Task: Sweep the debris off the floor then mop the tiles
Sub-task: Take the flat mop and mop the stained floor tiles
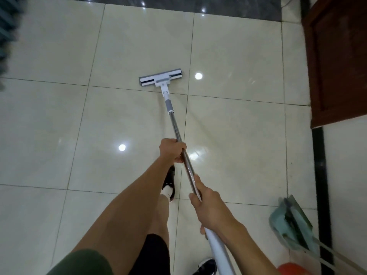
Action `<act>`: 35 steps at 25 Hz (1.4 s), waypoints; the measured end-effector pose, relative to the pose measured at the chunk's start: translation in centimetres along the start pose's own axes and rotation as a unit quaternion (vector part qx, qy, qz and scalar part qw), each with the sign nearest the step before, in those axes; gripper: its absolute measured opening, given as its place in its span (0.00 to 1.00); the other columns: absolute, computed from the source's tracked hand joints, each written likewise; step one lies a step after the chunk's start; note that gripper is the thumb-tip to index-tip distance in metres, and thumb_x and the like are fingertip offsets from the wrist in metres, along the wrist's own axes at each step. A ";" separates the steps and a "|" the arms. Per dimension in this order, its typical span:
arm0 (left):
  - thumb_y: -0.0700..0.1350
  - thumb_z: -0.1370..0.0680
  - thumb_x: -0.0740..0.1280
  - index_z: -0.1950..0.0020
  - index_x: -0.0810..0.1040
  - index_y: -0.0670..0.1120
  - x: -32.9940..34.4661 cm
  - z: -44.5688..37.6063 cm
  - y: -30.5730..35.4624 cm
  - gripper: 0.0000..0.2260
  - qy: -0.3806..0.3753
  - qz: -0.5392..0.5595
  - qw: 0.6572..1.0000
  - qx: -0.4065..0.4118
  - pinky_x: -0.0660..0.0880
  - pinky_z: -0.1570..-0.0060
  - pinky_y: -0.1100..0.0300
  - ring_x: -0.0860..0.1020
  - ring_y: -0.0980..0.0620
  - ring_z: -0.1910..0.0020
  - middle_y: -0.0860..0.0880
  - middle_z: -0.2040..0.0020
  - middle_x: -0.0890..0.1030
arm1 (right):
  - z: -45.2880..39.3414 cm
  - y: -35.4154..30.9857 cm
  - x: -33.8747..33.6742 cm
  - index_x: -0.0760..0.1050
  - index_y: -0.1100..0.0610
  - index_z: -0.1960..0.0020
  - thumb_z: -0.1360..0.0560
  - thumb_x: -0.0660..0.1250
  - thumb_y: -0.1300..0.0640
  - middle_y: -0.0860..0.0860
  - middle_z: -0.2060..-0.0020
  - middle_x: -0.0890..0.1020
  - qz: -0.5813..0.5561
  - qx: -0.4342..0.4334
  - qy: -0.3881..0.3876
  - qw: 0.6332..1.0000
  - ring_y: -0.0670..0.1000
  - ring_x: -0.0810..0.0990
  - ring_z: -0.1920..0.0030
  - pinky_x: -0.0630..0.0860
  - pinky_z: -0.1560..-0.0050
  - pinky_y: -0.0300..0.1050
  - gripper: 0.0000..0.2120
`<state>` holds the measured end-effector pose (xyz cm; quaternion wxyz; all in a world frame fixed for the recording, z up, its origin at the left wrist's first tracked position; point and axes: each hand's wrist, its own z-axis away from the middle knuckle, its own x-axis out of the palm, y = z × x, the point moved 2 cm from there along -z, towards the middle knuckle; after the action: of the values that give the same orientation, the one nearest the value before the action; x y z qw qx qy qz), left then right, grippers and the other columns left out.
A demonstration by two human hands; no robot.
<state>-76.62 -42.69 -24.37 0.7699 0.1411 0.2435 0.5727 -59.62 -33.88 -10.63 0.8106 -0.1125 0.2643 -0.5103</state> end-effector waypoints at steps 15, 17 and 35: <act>0.37 0.26 0.74 0.50 0.81 0.36 -5.6 -7.8 14.1 0.08 -0.042 -0.077 0.996 -0.016 0.82 0.69 0.50 0.84 0.41 0.66 0.41 0.59 0.82 | -7.8 -14.7 -4.7 0.49 0.43 0.20 0.16 0.54 0.51 0.51 0.60 0.76 0.085 0.012 0.051 0.995 0.48 0.75 0.69 0.77 0.64 0.45 0.27; 0.38 0.25 0.74 0.48 0.80 0.36 -4.7 -5.3 11.5 0.09 -0.053 -0.085 0.995 -0.026 0.82 0.70 0.50 0.84 0.41 0.65 0.40 0.58 0.82 | -5.2 -12.1 -3.7 0.49 0.41 0.21 0.16 0.54 0.49 0.53 0.57 0.78 0.082 0.033 0.050 0.995 0.52 0.78 0.66 0.81 0.62 0.49 0.26; 0.45 0.19 0.66 0.26 0.68 0.42 5.3 19.6 -14.1 0.22 -0.163 -0.561 0.763 0.276 0.77 0.41 0.49 0.78 0.40 0.39 0.40 0.35 0.77 | 20.7 11.8 3.0 0.67 0.50 0.32 0.18 0.59 0.54 0.49 0.65 0.67 0.225 0.090 0.173 0.955 0.54 0.72 0.61 0.64 0.68 0.46 0.15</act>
<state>-53.49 -40.71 -15.98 0.9099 0.2767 0.2972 -0.0852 -38.29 -32.95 0.32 0.8528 0.1134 0.3723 -0.3484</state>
